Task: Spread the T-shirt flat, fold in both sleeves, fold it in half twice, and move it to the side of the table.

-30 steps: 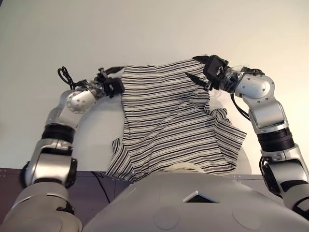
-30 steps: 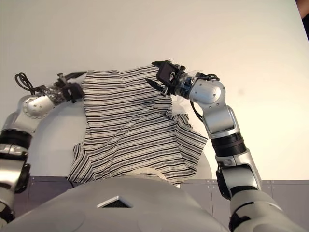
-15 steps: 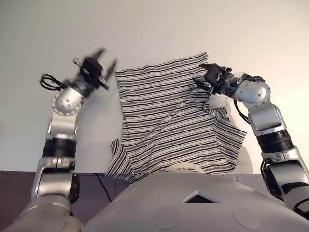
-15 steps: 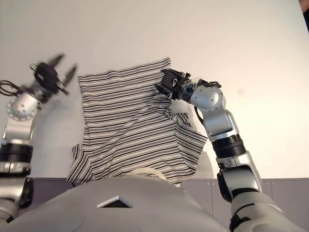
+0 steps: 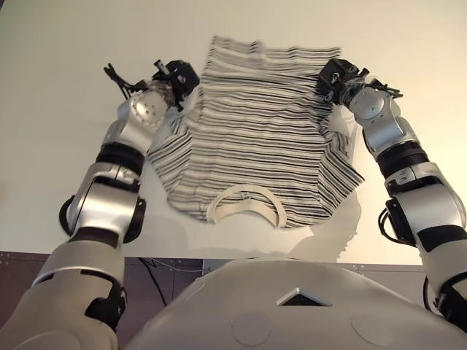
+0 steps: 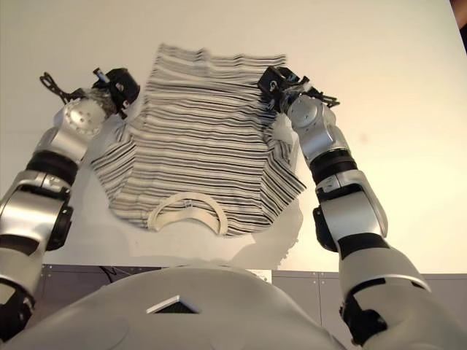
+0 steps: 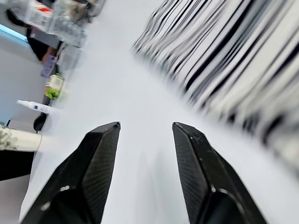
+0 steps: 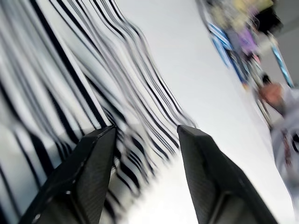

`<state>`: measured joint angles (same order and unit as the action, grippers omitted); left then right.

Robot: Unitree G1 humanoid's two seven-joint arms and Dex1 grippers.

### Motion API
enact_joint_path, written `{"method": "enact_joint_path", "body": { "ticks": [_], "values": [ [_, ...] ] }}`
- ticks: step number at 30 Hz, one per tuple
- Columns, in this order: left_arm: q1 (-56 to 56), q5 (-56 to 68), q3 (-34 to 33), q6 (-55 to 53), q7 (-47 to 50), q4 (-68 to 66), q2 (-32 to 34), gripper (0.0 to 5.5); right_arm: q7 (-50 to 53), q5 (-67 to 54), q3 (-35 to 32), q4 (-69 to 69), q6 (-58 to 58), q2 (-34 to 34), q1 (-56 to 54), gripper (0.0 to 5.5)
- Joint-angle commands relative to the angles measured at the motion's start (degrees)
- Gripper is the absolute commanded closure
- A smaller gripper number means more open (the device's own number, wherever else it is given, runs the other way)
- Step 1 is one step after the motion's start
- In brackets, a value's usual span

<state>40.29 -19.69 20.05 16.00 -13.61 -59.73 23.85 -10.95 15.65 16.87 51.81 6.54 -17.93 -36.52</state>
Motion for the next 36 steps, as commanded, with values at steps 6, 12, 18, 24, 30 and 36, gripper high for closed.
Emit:
{"method": "enact_joint_path", "body": {
  "ticks": [6, 12, 18, 24, 30, 36],
  "values": [
    [-29.1, 10.4, -9.3, -6.0, -8.8, 48.6, 10.6, 3.42, -19.5, -12.9, -3.3, -48.8, -10.2, -9.5, 24.7, 3.11],
    [-57.0, 5.1, -8.2, -8.7, -18.3, 62.6, 23.8, 3.42, -30.1, -12.0, -6.0, -62.3, -14.4, -23.6, 43.9, 3.11],
    [-68.8, 6.2, -12.1, -25.1, -15.9, 79.5, 20.8, 3.42, -23.7, -8.7, -10.7, -62.7, -19.0, -23.2, 46.6, 3.11],
    [-67.9, 3.4, -14.3, -28.8, -12.5, 81.9, 18.5, 3.42, -21.6, -10.9, -14.7, -64.2, -20.2, -22.1, 48.7, 3.11],
    [-61.1, 9.2, -17.2, -33.7, -14.7, 88.9, 15.0, 3.42, -21.2, -20.7, -18.5, -76.2, -25.7, -16.8, 41.1, 3.11],
    [-54.8, 9.6, -20.0, -41.5, -16.1, 92.5, 16.0, 3.42, -20.0, -19.4, -12.5, -83.3, -31.3, -15.5, 41.9, 3.11]
  ]
}}
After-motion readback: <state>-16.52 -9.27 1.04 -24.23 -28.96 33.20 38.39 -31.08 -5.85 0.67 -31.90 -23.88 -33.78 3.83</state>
